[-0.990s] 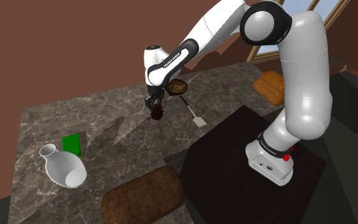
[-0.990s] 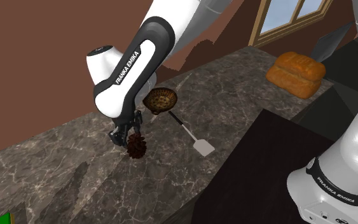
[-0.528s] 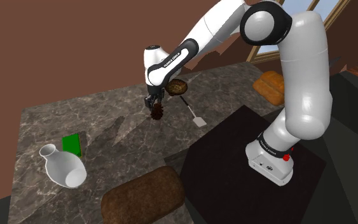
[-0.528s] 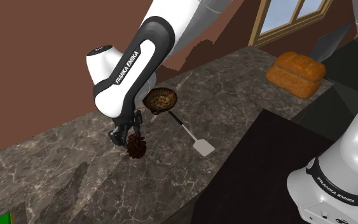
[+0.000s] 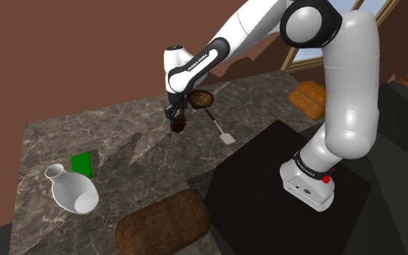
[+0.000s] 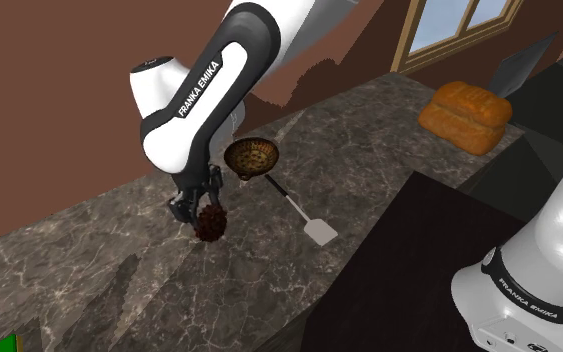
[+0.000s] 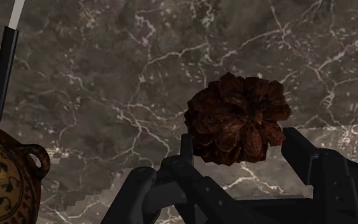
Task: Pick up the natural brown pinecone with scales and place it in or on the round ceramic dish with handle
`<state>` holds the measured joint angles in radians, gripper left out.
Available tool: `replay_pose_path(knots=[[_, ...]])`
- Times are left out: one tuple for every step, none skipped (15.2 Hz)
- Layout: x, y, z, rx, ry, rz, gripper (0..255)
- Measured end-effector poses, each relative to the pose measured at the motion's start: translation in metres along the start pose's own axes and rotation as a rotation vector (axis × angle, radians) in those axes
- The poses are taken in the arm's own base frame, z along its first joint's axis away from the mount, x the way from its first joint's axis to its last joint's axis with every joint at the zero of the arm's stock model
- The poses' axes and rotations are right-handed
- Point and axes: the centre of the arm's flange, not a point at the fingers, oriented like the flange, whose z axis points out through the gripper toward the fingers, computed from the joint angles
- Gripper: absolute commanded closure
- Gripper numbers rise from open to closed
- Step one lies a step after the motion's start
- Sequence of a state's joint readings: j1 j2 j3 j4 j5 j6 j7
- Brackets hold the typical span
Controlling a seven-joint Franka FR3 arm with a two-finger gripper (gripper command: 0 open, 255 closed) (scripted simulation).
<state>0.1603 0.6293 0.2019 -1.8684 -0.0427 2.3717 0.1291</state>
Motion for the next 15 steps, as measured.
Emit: replay_pose_path(knots=[[0.0, 0.0, -0.005, 0.0, 0.0, 0.0, 255], [-0.001, -0.001, -0.01, 0.0, 0.0, 0.0, 255], [-0.002, -0.001, -0.016, 0.0, 0.0, 0.0, 255], [-0.003, -0.001, -0.021, 0.0, 0.0, 0.0, 255], [-0.002, -0.001, -0.027, 0.0, 0.0, 0.0, 255], [-0.003, -0.002, -0.033, 0.0, 0.0, 0.0, 255], [-0.005, -0.002, -0.038, 0.0, 0.0, 0.0, 255], [-0.005, -0.002, -0.043, 0.0, 0.0, 0.0, 255], [-0.005, -0.003, -0.048, 0.0, 0.0, 0.0, 255], [-0.005, -0.004, -0.053, 0.0, 0.0, 0.0, 255], [-0.005, -0.004, -0.059, 0.0, 0.0, 0.0, 255], [-0.007, -0.004, -0.063, 0.0, 0.0, 0.0, 255], [-0.007, -0.005, -0.069, 0.0, 0.0, 0.0, 255], [-0.007, -0.005, -0.074, 0.0, 0.0, 0.0, 255], [-0.008, -0.005, -0.078, 0.0, 0.0, 0.0, 255]])
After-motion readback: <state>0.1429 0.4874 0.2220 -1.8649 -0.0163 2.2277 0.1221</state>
